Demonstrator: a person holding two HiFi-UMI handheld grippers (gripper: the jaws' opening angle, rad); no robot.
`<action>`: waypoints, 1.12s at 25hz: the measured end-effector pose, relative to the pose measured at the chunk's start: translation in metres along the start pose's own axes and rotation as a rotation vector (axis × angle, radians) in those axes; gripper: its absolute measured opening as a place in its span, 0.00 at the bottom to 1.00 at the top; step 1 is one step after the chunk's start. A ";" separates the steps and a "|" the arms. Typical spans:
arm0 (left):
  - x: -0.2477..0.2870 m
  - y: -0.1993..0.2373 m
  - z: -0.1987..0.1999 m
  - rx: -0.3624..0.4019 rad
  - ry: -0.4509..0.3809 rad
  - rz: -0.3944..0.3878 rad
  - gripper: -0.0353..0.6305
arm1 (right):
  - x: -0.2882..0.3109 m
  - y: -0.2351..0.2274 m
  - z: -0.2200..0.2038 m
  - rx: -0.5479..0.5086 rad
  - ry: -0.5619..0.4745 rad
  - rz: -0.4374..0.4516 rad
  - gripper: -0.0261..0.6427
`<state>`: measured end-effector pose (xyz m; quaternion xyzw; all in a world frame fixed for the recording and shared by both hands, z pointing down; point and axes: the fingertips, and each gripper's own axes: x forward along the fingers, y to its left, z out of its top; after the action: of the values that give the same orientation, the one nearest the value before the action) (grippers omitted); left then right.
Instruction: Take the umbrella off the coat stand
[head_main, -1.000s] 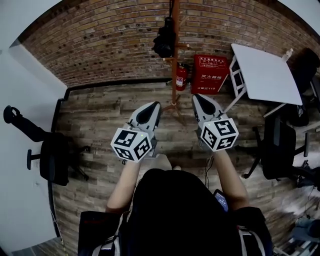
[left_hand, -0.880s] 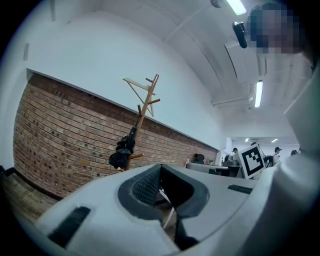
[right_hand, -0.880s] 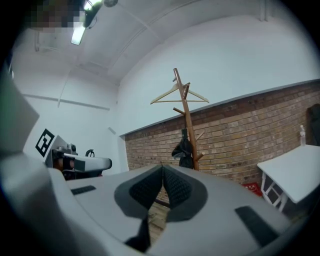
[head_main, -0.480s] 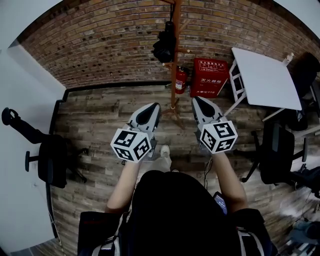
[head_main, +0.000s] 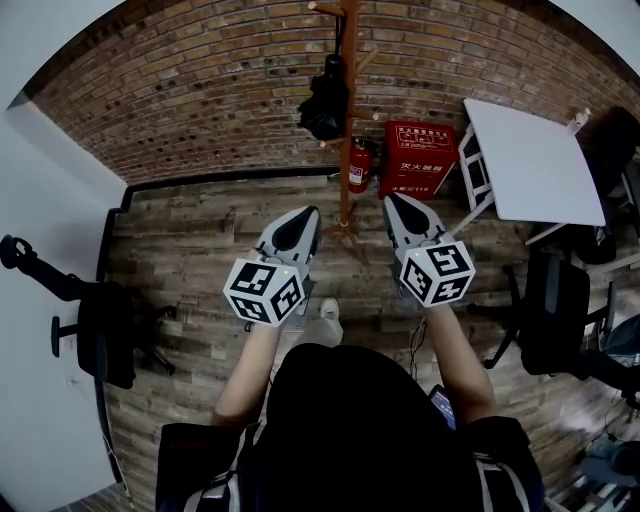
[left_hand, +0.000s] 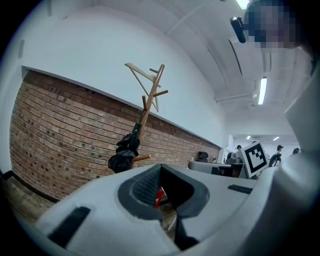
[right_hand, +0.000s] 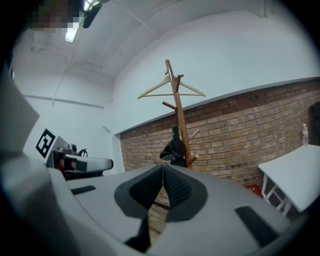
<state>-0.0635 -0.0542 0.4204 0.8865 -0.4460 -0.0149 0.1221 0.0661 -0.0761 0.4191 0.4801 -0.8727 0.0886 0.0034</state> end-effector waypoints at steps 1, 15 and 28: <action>0.004 0.003 0.001 -0.001 0.001 -0.002 0.08 | 0.005 -0.002 0.000 -0.002 0.003 0.001 0.08; 0.065 0.053 0.031 0.001 0.004 -0.042 0.08 | 0.079 -0.025 0.022 -0.012 0.012 -0.009 0.08; 0.113 0.092 0.051 -0.018 0.000 -0.096 0.08 | 0.129 -0.046 0.041 -0.028 0.011 -0.059 0.08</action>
<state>-0.0752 -0.2072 0.4011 0.9057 -0.4030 -0.0249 0.1290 0.0386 -0.2147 0.3972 0.5052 -0.8592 0.0790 0.0176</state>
